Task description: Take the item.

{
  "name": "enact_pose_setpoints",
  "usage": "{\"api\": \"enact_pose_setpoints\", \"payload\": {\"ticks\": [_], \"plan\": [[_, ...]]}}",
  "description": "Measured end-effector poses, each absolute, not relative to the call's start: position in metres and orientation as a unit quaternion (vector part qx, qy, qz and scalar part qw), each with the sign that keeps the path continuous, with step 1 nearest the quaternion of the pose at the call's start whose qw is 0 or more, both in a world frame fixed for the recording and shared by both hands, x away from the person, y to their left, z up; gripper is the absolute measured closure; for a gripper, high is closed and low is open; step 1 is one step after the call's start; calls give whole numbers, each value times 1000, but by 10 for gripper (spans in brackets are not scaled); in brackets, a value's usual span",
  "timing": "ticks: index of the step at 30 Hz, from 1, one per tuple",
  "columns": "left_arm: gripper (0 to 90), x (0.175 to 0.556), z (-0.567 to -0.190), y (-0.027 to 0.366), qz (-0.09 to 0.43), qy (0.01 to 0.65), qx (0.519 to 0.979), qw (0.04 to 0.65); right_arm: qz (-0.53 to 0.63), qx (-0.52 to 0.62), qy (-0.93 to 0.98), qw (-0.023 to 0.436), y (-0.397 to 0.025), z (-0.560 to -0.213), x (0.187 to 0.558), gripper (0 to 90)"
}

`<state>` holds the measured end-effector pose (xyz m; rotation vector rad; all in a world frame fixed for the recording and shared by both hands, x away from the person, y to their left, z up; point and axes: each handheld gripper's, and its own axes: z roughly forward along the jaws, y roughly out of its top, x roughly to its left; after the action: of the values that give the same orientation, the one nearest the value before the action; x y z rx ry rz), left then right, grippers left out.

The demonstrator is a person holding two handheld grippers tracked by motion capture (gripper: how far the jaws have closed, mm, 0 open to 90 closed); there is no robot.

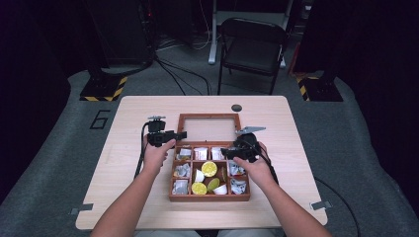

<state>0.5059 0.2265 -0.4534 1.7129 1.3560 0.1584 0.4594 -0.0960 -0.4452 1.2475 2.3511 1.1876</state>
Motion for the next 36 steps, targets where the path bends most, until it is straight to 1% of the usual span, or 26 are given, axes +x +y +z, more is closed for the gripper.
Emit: {"api": "enact_pose_setpoints", "payload": {"ticks": [12, 18, 23, 36], "plan": [[305, 505, -452, 227, 69, 550, 695, 458, 407, 398, 816, 98, -86, -452, 441, 355], [305, 504, -452, 226, 62, 551, 696, 457, 402, 386, 825, 96, -77, -456, 432, 342], [307, 503, -451, 226, 65, 550, 693, 461, 406, 372, 831, 84, -69, -458, 426, 360], [307, 503, -451, 225, 64, 547, 696, 460, 390, 355, 846, 77, -51, -469, 422, 361]]}}
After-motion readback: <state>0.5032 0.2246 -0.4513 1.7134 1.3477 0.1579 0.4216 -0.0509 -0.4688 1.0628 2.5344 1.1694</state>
